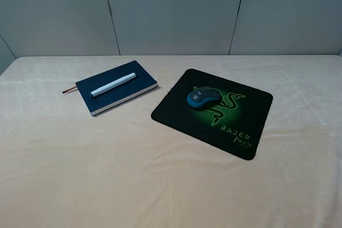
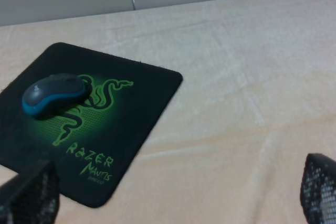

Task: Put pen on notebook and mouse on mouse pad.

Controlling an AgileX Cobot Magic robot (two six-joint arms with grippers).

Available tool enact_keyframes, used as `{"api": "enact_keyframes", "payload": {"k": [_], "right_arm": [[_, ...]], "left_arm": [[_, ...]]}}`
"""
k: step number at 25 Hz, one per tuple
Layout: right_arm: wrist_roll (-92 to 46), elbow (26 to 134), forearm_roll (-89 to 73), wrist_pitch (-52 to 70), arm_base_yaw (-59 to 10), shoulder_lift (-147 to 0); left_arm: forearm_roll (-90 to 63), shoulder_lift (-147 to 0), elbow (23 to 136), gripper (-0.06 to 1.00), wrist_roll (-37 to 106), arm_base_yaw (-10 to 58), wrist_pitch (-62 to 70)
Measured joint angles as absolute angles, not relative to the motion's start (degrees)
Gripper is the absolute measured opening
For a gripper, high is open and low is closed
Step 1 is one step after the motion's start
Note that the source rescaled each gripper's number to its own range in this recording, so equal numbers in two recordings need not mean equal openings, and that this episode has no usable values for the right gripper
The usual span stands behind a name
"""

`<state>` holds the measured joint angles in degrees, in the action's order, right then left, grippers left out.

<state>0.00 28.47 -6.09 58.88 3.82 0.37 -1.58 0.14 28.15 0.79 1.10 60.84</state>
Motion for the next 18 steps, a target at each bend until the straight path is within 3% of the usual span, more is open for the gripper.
{"api": "enact_keyframes", "payload": {"k": [18], "right_arm": [[0.0,28.47,-6.09,58.88,3.82,0.37]], "left_arm": [[-1.53,0.24,28.15,1.0,1.62,1.03,60.84]]}}
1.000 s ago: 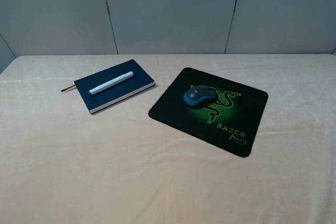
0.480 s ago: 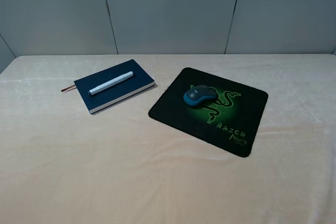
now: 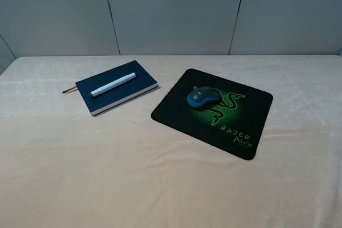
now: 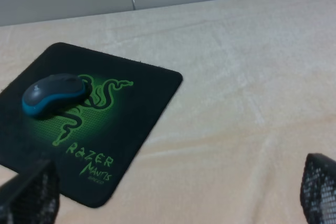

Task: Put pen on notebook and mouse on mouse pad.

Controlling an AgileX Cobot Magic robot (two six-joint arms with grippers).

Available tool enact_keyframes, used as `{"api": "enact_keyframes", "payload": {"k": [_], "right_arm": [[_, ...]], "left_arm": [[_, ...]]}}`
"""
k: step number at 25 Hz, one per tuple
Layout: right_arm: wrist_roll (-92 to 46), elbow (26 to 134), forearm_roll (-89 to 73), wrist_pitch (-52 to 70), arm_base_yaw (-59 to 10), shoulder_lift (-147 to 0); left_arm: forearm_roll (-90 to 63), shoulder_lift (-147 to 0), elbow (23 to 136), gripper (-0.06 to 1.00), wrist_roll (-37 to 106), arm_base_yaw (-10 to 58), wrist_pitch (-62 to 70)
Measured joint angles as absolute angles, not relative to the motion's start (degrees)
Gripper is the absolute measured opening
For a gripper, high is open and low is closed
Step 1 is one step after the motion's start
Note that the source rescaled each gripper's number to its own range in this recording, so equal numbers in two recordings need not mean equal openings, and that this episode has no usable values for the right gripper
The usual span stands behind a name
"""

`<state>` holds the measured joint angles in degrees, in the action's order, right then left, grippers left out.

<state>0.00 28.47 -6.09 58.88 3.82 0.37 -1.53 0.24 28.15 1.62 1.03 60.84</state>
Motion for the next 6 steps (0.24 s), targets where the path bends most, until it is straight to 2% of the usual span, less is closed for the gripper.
{"api": "enact_keyframes", "payload": {"k": [6], "right_arm": [[0.0,28.47,-6.09,58.88,3.82,0.37]], "left_arm": [[-1.53,0.24,28.15,1.0,1.66,1.03,60.84]]}}
